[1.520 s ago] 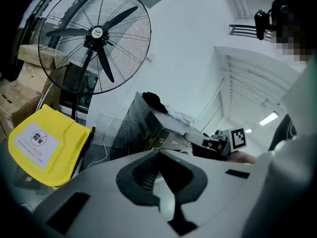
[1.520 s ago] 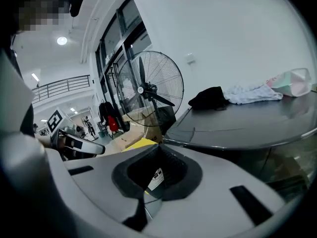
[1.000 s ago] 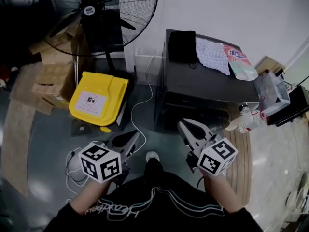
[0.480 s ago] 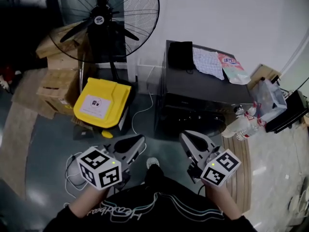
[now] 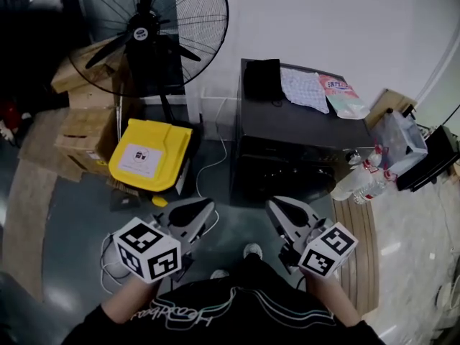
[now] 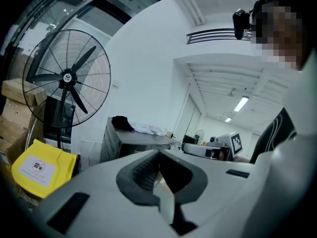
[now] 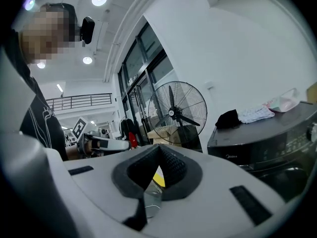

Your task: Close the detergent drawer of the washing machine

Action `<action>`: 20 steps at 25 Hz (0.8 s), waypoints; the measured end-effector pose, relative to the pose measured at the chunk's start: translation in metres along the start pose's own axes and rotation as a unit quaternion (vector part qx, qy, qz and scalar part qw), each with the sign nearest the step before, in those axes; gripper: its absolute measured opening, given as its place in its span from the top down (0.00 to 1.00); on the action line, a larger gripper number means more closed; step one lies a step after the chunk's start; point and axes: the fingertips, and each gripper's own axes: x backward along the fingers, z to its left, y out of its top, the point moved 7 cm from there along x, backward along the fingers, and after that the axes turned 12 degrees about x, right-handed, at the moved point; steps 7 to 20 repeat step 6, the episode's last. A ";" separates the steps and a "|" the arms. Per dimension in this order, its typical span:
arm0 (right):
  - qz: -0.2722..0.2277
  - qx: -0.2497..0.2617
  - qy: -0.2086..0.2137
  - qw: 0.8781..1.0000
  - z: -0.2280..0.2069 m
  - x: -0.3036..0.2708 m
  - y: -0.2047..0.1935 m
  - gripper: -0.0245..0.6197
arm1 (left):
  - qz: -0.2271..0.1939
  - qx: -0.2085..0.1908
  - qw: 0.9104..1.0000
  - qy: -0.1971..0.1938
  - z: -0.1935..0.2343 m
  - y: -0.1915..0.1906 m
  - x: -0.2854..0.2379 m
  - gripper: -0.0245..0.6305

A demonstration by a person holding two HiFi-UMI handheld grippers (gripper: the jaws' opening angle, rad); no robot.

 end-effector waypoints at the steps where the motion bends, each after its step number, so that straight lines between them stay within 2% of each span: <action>1: -0.001 -0.002 0.000 1.000 -0.002 0.001 -0.001 0.92 | 0.002 -0.001 1.000 0.002 0.000 -0.001 -0.003 0.93; 6: 0.001 -0.010 0.001 1.000 -0.015 0.004 -0.007 0.92 | 0.007 -0.005 1.000 -0.003 -0.005 -0.002 -0.018 0.93; 20: 0.001 -0.010 0.001 1.000 -0.015 0.004 -0.007 0.92 | 0.007 -0.005 1.000 -0.003 -0.005 -0.002 -0.018 0.93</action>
